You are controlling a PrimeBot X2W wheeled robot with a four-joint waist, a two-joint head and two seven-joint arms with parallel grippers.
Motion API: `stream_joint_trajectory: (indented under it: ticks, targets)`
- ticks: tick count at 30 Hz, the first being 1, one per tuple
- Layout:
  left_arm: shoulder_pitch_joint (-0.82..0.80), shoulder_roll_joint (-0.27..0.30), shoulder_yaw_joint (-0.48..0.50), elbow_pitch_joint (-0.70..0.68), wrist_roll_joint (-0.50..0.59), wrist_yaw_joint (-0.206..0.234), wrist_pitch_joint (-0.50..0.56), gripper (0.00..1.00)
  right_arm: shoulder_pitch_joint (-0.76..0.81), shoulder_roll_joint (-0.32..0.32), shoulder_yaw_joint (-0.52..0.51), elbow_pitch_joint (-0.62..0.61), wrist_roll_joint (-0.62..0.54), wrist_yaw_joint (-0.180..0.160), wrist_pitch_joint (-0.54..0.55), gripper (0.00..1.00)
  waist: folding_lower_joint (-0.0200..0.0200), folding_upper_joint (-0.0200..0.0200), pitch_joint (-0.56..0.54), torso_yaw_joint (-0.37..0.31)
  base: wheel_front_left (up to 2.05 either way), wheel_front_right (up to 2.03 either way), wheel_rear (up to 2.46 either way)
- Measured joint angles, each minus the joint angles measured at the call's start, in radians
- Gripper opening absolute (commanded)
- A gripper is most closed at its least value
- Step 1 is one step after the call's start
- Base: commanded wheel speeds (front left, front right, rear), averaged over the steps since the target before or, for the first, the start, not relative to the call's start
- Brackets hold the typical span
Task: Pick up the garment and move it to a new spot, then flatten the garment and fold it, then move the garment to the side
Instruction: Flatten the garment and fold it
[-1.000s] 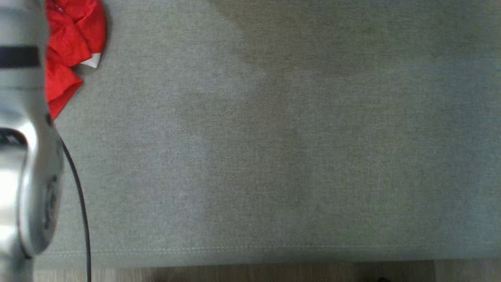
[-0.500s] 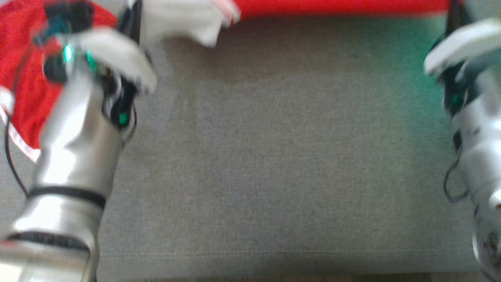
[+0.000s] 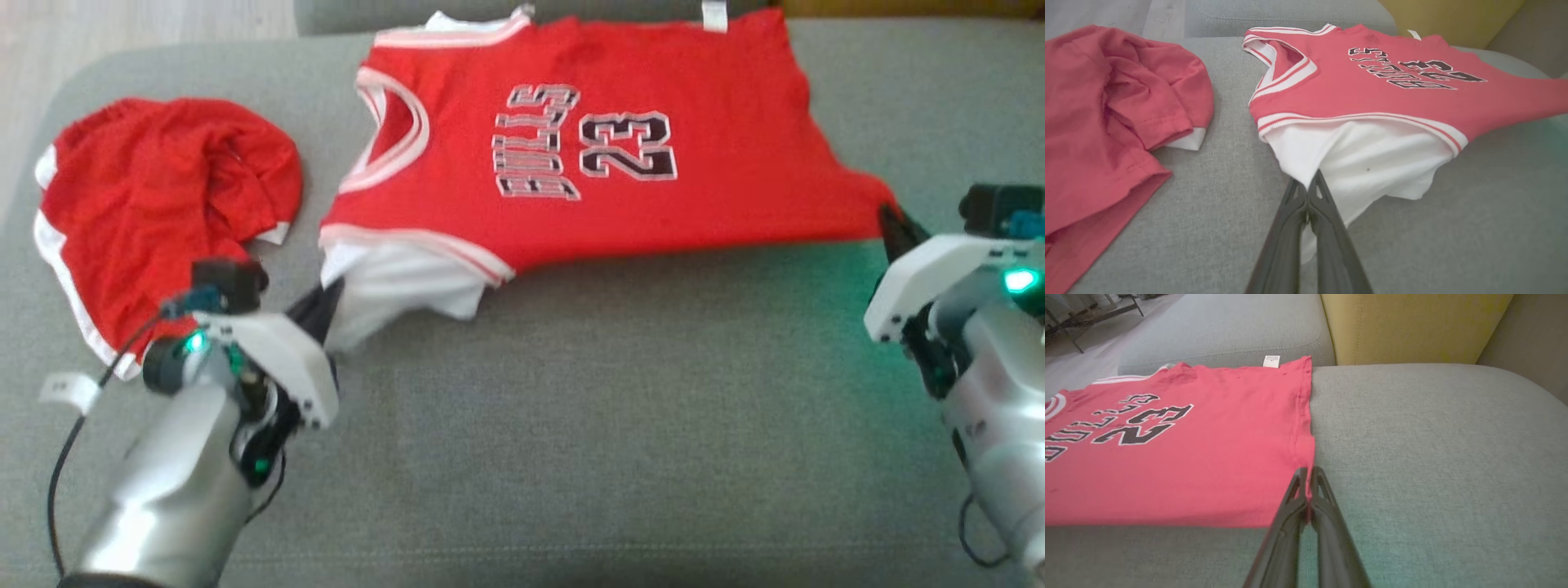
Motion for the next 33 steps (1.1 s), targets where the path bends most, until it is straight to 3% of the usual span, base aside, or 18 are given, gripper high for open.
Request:
stream_joint_trajectory:
  ticks: [9, 13, 23, 33]
  targets:
    - [0.132, 0.092, -0.109, -0.14, -0.058, 0.0, 0.067, 0.0, 0.084, -0.057, 0.13, -0.064, 0.072, 0.0, 0.073, 0.0, 0.0, 0.0, -0.068, 0.0, 0.0, 0.0, 0.0]
    - [0.2, 0.156, -0.151, -0.23, -0.124, 0.0, 0.118, 0.0, 0.137, -0.112, 0.23, -0.144, 0.159, 0.0, 0.175, 0.0, 0.0, 0.0, -0.106, 0.0, 0.0, 0.0, 0.0]
    - [0.311, 0.247, -0.165, -0.423, -0.275, 0.0, 0.229, 0.0, 0.23, -0.237, 0.36, -0.29, 0.322, 0.0, 0.362, 0.0, 0.0, 0.0, -0.158, -0.012, 0.0, 0.0, 0.0]
    - [0.425, 0.35, -0.176, -0.635, -0.457, 0.0, 0.421, 0.0, 0.295, -0.331, 0.422, -0.409, 0.431, 0.0, 0.503, 0.0, 0.0, 0.0, -0.169, -0.018, 0.0, 0.0, 0.0]
